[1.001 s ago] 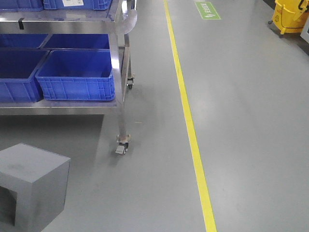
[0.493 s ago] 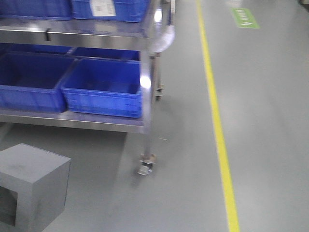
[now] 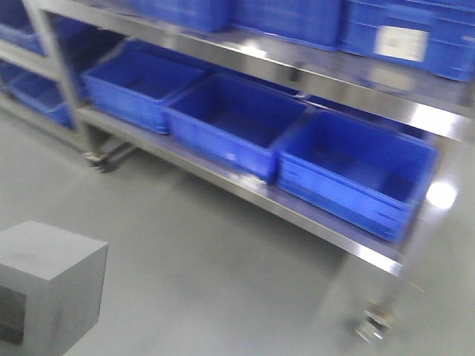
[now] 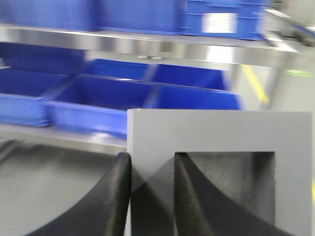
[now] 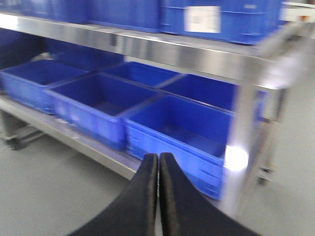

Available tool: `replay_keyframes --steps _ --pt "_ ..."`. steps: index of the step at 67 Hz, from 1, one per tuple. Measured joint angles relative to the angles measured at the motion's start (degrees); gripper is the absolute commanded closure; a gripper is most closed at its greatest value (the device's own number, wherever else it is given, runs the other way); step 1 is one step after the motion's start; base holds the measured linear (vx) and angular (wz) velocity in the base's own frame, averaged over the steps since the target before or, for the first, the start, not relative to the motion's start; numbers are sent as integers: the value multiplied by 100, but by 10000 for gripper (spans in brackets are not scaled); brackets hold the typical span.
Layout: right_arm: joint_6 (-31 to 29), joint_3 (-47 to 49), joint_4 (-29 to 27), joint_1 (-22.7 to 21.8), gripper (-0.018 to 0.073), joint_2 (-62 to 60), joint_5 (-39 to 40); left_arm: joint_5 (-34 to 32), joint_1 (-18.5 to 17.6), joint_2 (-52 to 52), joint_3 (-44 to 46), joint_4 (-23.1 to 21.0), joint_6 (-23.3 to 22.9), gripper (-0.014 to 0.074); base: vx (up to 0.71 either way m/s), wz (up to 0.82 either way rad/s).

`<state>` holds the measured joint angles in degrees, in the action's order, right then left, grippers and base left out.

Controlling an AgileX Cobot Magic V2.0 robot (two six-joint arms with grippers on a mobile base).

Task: Sort gray base to blue bin
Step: 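Drive the base away from the table, turning toward the bin shelves, then drive the base down the aisle between the blue bin shelves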

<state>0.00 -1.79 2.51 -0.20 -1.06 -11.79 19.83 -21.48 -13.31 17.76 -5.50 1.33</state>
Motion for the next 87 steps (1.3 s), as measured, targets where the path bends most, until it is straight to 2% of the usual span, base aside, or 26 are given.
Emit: replay_keyframes --steps 30,87 --pt "0 0 0 0 564 0 0 0 0 0 0 0 0 603 27 88" --pt "0 0 0 0 564 0 0 0 0 0 0 0 0 603 31 62"
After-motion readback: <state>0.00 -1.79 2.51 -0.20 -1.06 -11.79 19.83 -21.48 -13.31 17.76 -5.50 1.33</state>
